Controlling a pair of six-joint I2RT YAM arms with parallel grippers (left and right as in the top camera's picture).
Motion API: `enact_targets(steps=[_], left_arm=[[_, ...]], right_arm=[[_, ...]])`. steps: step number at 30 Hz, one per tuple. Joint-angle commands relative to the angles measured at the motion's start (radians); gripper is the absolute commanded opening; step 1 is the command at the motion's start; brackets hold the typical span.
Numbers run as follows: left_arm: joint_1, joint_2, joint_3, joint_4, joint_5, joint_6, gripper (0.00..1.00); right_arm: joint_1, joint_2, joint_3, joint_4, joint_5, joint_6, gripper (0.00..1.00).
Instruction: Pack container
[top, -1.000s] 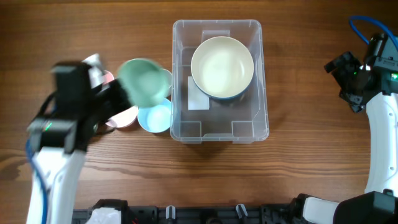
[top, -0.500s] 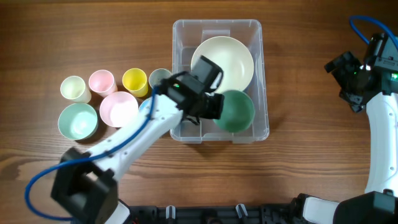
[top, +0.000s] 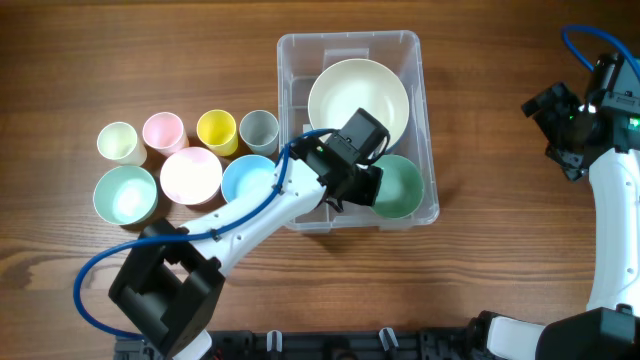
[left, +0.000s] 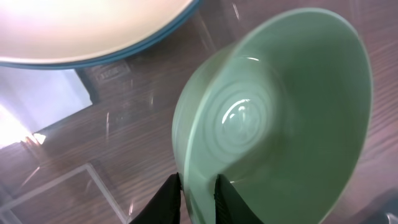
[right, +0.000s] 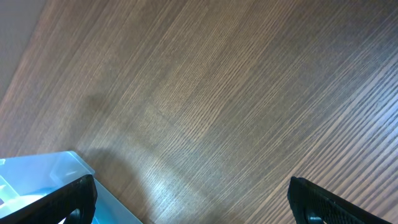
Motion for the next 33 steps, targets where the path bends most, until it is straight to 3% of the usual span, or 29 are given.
enact_targets(steps=[1, 2, 5, 7, 8, 15, 19, 23, 24, 25, 26, 28, 33], left_arm=[[-0.014, 0.013, 0.016, 0.016, 0.008, 0.001, 0.22], [-0.011, 0.013, 0.016, 0.017, 0.008, 0.001, 0.23], [0.003, 0.013, 0.016, 0.013, 0.008, 0.001, 0.4], [0.014, 0.013, 0.016, 0.005, 0.008, 0.001, 0.61], [0.022, 0.013, 0.016, 0.0, 0.008, 0.001, 0.65], [0.103, -0.036, 0.04, -0.081, 0.005, -0.026, 0.67], [0.222, -0.134, 0.107, -0.262, -0.034, -0.079, 0.66], [0.451, -0.251, 0.111, -0.438, -0.151, -0.211, 0.76], [0.513, -0.269, 0.111, -0.473, -0.172, -0.234, 0.82], [0.628, -0.287, 0.111, -0.529, -0.202, -0.272, 0.94], [0.698, -0.293, 0.111, -0.558, -0.208, -0.29, 0.97], [0.875, -0.292, 0.109, -0.608, -0.203, -0.315, 0.98], [1.135, -0.288, 0.071, -0.605, -0.2, -0.334, 1.0]], right_arm=[[-0.002, 0.008, 0.011, 0.003, -0.001, 0.014, 0.99], [-0.002, 0.008, 0.011, 0.003, -0.001, 0.014, 1.0], [-0.002, 0.008, 0.011, 0.003, -0.001, 0.014, 1.0], [-0.002, 0.008, 0.011, 0.003, -0.001, 0.014, 1.0], [-0.002, 0.008, 0.011, 0.003, -0.001, 0.013, 1.0], [-0.002, 0.008, 0.011, 0.003, -0.001, 0.013, 0.99], [-0.002, 0.008, 0.011, 0.003, -0.001, 0.014, 1.0], [-0.002, 0.008, 0.011, 0.003, -0.001, 0.014, 1.0], [-0.002, 0.008, 0.011, 0.003, -0.001, 0.014, 0.99], [-0.002, 0.008, 0.011, 0.003, -0.001, 0.014, 1.0], [-0.002, 0.008, 0.011, 0.003, -0.001, 0.014, 1.0], [-0.002, 0.008, 0.011, 0.003, -0.001, 0.014, 1.0], [-0.002, 0.008, 0.011, 0.003, -0.001, 0.014, 1.0]])
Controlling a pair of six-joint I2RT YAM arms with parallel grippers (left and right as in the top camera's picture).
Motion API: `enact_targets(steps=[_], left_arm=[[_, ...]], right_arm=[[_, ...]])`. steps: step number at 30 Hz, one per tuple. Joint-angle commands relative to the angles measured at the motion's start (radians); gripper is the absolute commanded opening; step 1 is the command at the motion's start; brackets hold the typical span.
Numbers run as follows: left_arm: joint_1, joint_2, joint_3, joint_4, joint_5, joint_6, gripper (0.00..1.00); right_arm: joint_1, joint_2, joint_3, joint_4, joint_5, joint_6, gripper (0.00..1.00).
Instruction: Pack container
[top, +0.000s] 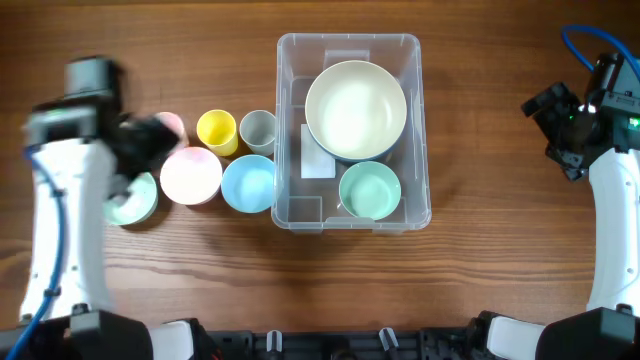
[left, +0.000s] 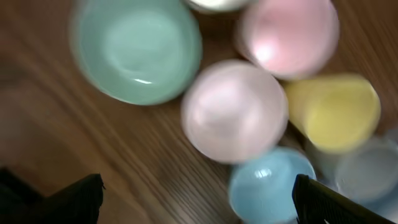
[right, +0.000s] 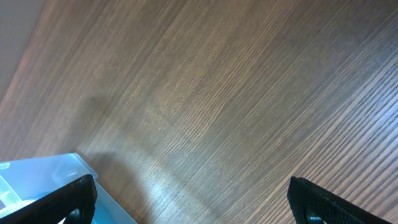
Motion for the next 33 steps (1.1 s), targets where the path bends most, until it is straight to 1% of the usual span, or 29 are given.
enact_targets(steps=[1, 4, 6, 8, 10, 12, 14, 15, 16, 17, 19, 22, 28, 33], left_arm=[[0.159, -0.009, -0.05, 0.01, -0.016, -0.068, 1.0], [0.249, -0.007, -0.143, 0.094, 0.008, -0.069, 1.0], [0.291, 0.002, -0.253, 0.184, 0.071, -0.07, 1.0], [0.308, 0.015, -0.344, 0.27, 0.092, -0.084, 0.96], [0.315, 0.028, -0.434, 0.354, 0.093, -0.114, 0.9], [0.315, 0.035, -0.494, 0.413, 0.092, -0.115, 0.78], [0.315, 0.036, -0.533, 0.443, 0.085, -0.141, 0.64], [0.315, 0.036, -0.549, 0.456, 0.082, -0.153, 0.52], [0.315, 0.036, -0.555, 0.461, 0.068, -0.167, 0.43], [0.315, 0.036, -0.558, 0.466, 0.055, -0.167, 0.37], [0.315, 0.036, -0.566, 0.476, 0.031, -0.166, 0.27], [0.315, 0.036, -0.566, 0.476, 0.007, -0.166, 0.04], [0.349, -0.009, -0.556, 0.416, 0.016, -0.188, 0.04], [0.396, -0.156, -0.514, 0.308, 0.018, -0.187, 0.04]], right_arm=[[-0.002, 0.008, 0.011, 0.003, -0.001, 0.014, 1.0], [-0.002, 0.008, 0.011, 0.003, -0.001, 0.014, 0.99], [-0.002, 0.008, 0.011, 0.003, -0.001, 0.014, 1.0], [-0.002, 0.008, 0.011, 0.003, -0.001, 0.014, 1.0], [-0.002, 0.008, 0.011, 0.003, -0.001, 0.014, 0.99], [-0.002, 0.008, 0.011, 0.003, -0.001, 0.014, 1.0], [-0.002, 0.008, 0.011, 0.003, -0.001, 0.014, 1.0], [-0.002, 0.008, 0.011, 0.003, -0.001, 0.014, 0.99], [-0.002, 0.008, 0.011, 0.003, -0.001, 0.014, 1.0], [-0.002, 0.008, 0.011, 0.003, -0.001, 0.014, 1.0], [-0.002, 0.008, 0.011, 0.003, -0.001, 0.014, 1.0], [-0.002, 0.008, 0.011, 0.003, -0.001, 0.014, 1.0], [-0.002, 0.008, 0.011, 0.003, -0.001, 0.014, 1.0], [-0.002, 0.008, 0.011, 0.003, -0.001, 0.014, 1.0]])
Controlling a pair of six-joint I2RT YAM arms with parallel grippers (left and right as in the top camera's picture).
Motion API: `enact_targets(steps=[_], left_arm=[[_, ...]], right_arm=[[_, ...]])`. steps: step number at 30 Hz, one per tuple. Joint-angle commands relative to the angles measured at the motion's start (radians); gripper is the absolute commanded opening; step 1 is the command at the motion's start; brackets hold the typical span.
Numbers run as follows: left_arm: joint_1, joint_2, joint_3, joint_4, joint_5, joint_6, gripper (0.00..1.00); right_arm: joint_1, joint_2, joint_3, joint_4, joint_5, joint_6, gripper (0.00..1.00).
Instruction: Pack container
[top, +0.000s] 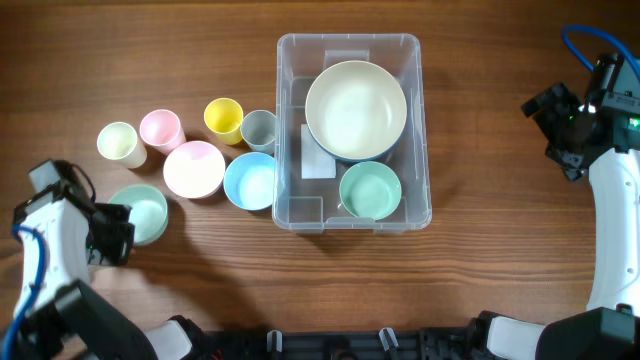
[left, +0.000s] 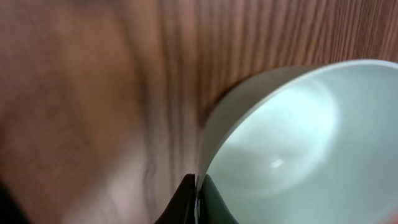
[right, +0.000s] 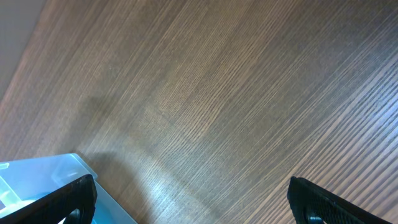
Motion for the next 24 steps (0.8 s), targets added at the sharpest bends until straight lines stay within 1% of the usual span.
enact_targets(steps=[1, 5, 8, 11, 12, 13, 16, 17, 18, 19, 22, 24], left_arm=[[0.026, -0.159, 0.054, -0.074, -0.01, -0.017, 0.04], [0.003, -0.335, 0.143, -0.153, 0.074, 0.042, 0.04], [-0.086, -0.433, 0.216, -0.169, 0.146, 0.105, 0.04], [-0.284, -0.461, 0.258, -0.121, 0.195, 0.195, 0.04], [-0.371, -0.457, 0.259, -0.086, 0.197, 0.226, 0.04], [-0.44, -0.448, 0.259, -0.061, 0.199, 0.25, 0.04], [-0.754, -0.367, 0.259, 0.063, 0.212, 0.344, 0.04], [-0.846, -0.329, 0.259, 0.102, 0.211, 0.364, 0.04], [-0.895, -0.307, 0.259, 0.124, 0.212, 0.373, 0.04], [-0.999, -0.245, 0.259, 0.167, 0.203, 0.382, 0.04], [-1.139, -0.125, 0.259, 0.213, 0.151, 0.382, 0.04], [-1.204, -0.027, 0.259, 0.248, 0.144, 0.382, 0.04]], right_arm=[[-0.002, 0.008, 0.011, 0.003, -0.001, 0.014, 1.0], [-0.002, 0.008, 0.011, 0.003, -0.001, 0.014, 1.0], [-0.002, 0.008, 0.011, 0.003, -0.001, 0.014, 1.0], [-0.002, 0.008, 0.011, 0.003, -0.001, 0.014, 1.0], [-0.002, 0.008, 0.011, 0.003, -0.001, 0.014, 1.0], [-0.002, 0.008, 0.011, 0.003, -0.001, 0.014, 1.0], [-0.002, 0.008, 0.011, 0.003, -0.001, 0.014, 1.0], [-0.002, 0.008, 0.011, 0.003, 0.0, 0.014, 1.0], [-0.003, 0.008, 0.011, 0.003, -0.001, 0.014, 1.0], [-0.006, 0.008, 0.011, 0.003, -0.001, 0.014, 1.0], [-0.002, 0.008, 0.011, 0.003, -0.001, 0.014, 0.99], [-0.002, 0.008, 0.011, 0.003, -0.001, 0.014, 1.0]])
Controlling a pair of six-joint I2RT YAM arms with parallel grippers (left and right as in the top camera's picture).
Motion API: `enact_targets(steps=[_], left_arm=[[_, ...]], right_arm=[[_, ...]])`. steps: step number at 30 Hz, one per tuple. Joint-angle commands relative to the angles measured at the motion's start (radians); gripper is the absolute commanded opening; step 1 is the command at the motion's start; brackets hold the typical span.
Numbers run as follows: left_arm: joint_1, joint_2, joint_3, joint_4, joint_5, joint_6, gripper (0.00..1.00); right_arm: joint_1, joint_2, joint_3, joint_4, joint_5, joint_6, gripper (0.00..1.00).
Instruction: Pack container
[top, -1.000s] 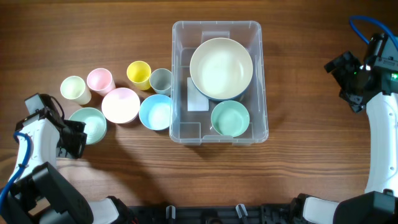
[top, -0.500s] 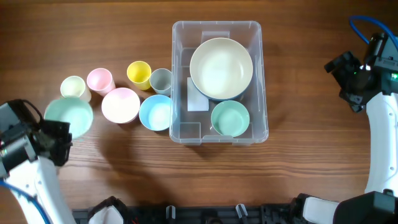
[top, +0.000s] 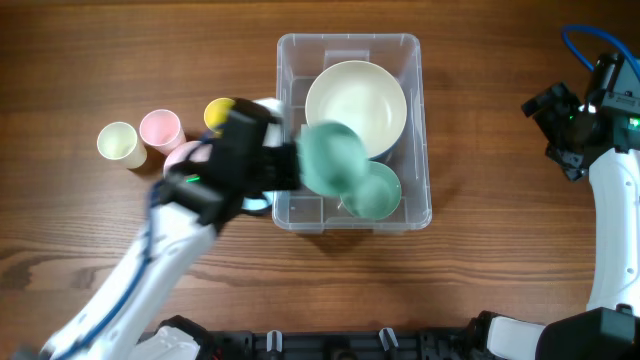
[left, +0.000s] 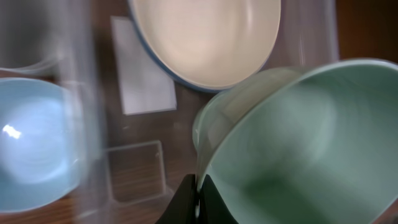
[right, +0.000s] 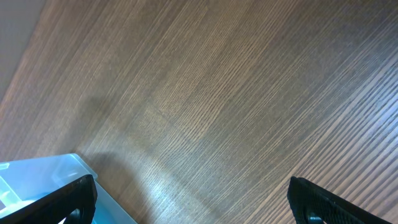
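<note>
A clear plastic container (top: 415, 120) holds a large cream bowl (top: 356, 105) at the back and a green bowl (top: 378, 195) at the front. My left gripper (top: 298, 166) is shut on the rim of a second mint-green bowl (top: 330, 158) and holds it tilted above the container's front half. In the left wrist view, the gripper (left: 198, 190) pinches this bowl's (left: 298, 143) rim, with the cream bowl (left: 205, 37) beyond. My right gripper (right: 193, 208) is open above bare wood at the far right.
To the left of the container stand a cream cup (top: 117, 143), a pink cup (top: 160, 128) and a yellow cup (top: 216, 110). A blue bowl (left: 31, 149) sits against the container's left wall. My blurred left arm (top: 170, 240) hides the pink bowl and the grey cup.
My left gripper was at the table's far left, shut on the mint bowl's rim. Now it holds that bowl over the front of the container. The right arm has not moved.
My left gripper was first inside the container, shut on a green bowl's rim. That bowl then lay in the container and the gripper was open over the bowls at the left. It then gripped the mint bowl, now held over the container.
</note>
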Motion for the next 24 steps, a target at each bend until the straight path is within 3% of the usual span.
enact_targets(steps=[1, 11, 12, 14, 15, 16, 18, 20, 24], left_arm=[[-0.093, 0.135, 0.006, 0.047, -0.031, 0.037, 0.04], [-0.154, 0.274, 0.007, 0.148, -0.023, 0.034, 0.05], [-0.154, 0.273, 0.013, 0.158, -0.023, 0.034, 0.1], [-0.147, 0.273, 0.048, 0.135, -0.024, 0.034, 0.32], [-0.141, 0.273, 0.075, 0.109, -0.024, 0.034, 0.49], [-0.136, 0.271, 0.101, 0.079, -0.028, 0.034, 0.56], [-0.119, 0.27, 0.169, -0.01, -0.059, 0.034, 0.59], [-0.093, 0.269, 0.249, -0.115, -0.113, 0.033, 0.71], [0.007, 0.254, 0.384, -0.301, -0.182, 0.017, 0.72]], right_arm=[[-0.002, 0.008, 0.011, 0.003, -0.001, 0.014, 1.0], [-0.002, 0.008, 0.011, 0.003, -0.001, 0.014, 0.99], [-0.002, 0.008, 0.011, 0.003, -0.001, 0.013, 1.0], [-0.002, 0.008, 0.011, 0.003, -0.001, 0.014, 1.0], [-0.002, 0.008, 0.011, 0.003, -0.001, 0.014, 0.99], [-0.002, 0.008, 0.011, 0.003, -0.001, 0.014, 1.0], [-0.002, 0.008, 0.011, 0.003, -0.001, 0.014, 0.99], [-0.002, 0.008, 0.011, 0.003, -0.001, 0.014, 1.0], [-0.002, 0.008, 0.011, 0.003, -0.001, 0.014, 0.99]])
